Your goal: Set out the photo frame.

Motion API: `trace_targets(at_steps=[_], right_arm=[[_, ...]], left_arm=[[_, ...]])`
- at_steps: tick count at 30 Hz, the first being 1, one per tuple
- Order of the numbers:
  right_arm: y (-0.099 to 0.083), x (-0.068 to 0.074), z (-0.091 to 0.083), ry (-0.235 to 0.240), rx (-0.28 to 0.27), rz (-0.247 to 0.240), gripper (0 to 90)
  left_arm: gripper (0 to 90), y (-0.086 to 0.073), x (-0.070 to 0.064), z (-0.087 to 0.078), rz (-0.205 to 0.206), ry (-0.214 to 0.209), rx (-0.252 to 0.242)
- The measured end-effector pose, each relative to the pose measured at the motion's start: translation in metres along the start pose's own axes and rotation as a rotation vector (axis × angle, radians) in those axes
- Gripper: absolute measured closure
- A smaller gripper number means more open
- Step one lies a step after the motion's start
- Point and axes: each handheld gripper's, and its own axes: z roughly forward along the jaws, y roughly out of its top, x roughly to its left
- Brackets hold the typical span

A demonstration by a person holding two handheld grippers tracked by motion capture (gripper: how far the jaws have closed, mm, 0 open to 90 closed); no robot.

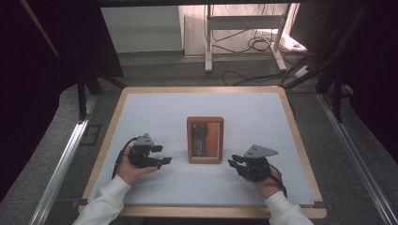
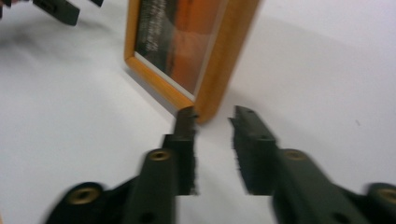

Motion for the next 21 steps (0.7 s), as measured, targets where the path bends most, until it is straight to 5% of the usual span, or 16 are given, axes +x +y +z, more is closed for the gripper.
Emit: trace_targets(at_steps=[9,21], right_arm=[[-0.025,-0.019,-0.024,-0.086,-0.001,0.081,33.5],[-0.045,-0.043,-0.048,-0.192,-0.009,0.132,24.4]], left_arm=[[30.2,-0.002,-0.004,-0.003,-0.008,0.012,-0.008],[30.1,-0.010,-0.008,-0.014,-0.015,0.016,-0.026]])
